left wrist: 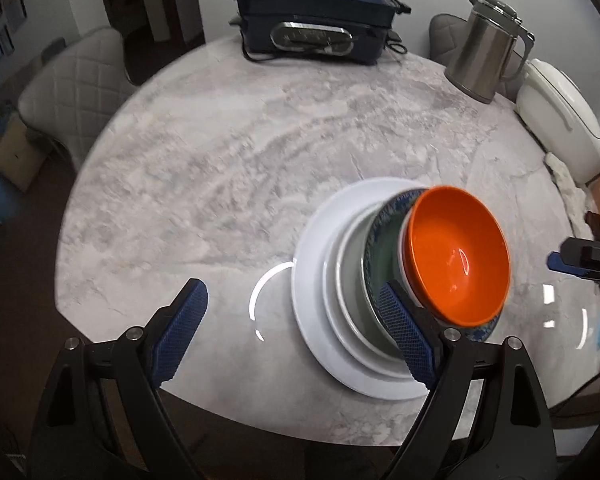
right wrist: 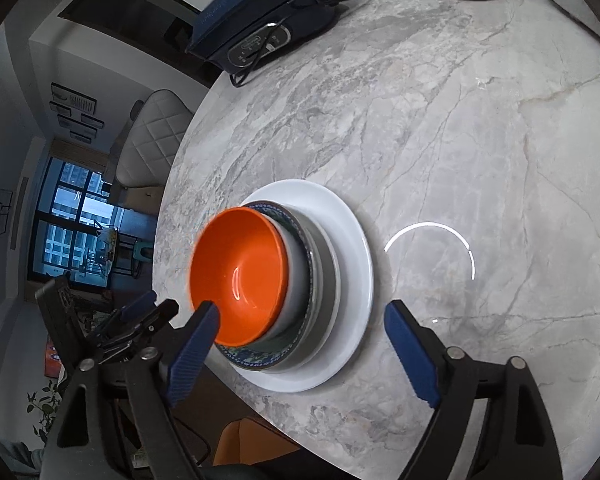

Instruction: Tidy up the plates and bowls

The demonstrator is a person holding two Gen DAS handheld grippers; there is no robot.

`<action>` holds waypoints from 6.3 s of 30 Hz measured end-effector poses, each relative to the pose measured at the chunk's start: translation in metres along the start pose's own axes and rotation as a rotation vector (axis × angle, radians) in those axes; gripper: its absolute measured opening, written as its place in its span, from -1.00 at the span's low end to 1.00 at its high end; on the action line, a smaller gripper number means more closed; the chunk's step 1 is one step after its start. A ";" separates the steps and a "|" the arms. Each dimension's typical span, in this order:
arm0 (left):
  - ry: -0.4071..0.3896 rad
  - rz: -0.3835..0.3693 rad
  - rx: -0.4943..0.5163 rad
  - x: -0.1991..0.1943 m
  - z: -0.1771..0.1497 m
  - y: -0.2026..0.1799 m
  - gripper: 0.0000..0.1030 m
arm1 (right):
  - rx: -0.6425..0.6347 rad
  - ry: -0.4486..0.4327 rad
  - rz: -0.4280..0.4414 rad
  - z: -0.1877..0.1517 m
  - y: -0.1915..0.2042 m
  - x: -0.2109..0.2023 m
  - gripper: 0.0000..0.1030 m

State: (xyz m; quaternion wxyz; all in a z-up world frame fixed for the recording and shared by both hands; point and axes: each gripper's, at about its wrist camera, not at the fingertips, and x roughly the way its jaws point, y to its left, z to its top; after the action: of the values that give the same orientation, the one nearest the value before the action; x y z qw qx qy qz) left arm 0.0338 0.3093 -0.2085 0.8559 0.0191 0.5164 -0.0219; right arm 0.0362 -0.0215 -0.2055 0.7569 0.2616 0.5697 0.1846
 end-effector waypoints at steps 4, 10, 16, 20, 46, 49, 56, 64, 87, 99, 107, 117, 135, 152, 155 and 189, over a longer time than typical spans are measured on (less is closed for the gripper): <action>-0.131 0.281 -0.011 -0.051 0.009 -0.015 0.70 | -0.072 -0.046 -0.021 -0.003 0.022 -0.022 1.00; 0.020 0.043 -0.174 -0.069 0.013 -0.023 0.70 | -0.150 -0.067 -0.019 -0.009 0.042 -0.048 1.00; 0.062 0.105 -0.131 -0.086 -0.005 -0.065 0.70 | -0.218 -0.089 0.000 -0.016 0.051 -0.068 1.00; 0.050 0.179 -0.137 -0.103 -0.030 -0.084 0.70 | -0.234 -0.104 0.036 -0.026 0.049 -0.082 1.00; 0.063 0.073 -0.128 -0.123 -0.008 -0.048 0.70 | -0.212 -0.188 -0.224 -0.046 0.118 -0.106 1.00; 0.052 0.072 -0.126 -0.127 -0.001 -0.046 0.70 | -0.201 -0.194 -0.254 -0.046 0.120 -0.109 1.00; 0.026 0.066 -0.105 -0.137 0.015 -0.056 0.70 | -0.160 -0.184 -0.345 -0.044 0.109 -0.107 1.00; 0.032 0.058 -0.089 -0.140 0.023 -0.064 0.70 | -0.144 -0.188 -0.400 -0.040 0.106 -0.107 1.00; 0.039 0.047 -0.044 -0.127 0.033 -0.075 0.70 | -0.160 -0.194 -0.488 -0.027 0.113 -0.097 1.00; 0.050 0.043 -0.033 -0.118 0.034 -0.073 0.70 | -0.162 -0.193 -0.492 -0.025 0.114 -0.096 1.00; 0.050 0.044 -0.033 -0.117 0.034 -0.074 0.70 | -0.162 -0.192 -0.492 -0.025 0.114 -0.095 1.00; 0.050 0.044 -0.031 -0.116 0.035 -0.073 0.70 | -0.165 -0.188 -0.492 -0.024 0.114 -0.094 1.00; 0.052 0.044 -0.027 -0.114 0.036 -0.073 0.70 | -0.165 -0.188 -0.493 -0.024 0.114 -0.094 1.00; 0.053 0.044 -0.026 -0.113 0.036 -0.073 0.70 | -0.166 -0.187 -0.494 -0.024 0.115 -0.093 1.00; 0.054 0.043 -0.025 -0.113 0.036 -0.073 0.70 | -0.165 -0.187 -0.494 -0.024 0.115 -0.093 1.00; 0.055 0.045 -0.028 -0.108 0.035 -0.073 0.70 | -0.167 -0.185 -0.497 -0.022 0.116 -0.092 1.00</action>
State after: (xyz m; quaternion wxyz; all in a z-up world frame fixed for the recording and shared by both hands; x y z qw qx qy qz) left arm 0.0101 0.2363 -0.0972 0.8419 0.0191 0.5393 0.0052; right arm -0.0093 0.0213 -0.0693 0.8467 0.0662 0.5278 0.0147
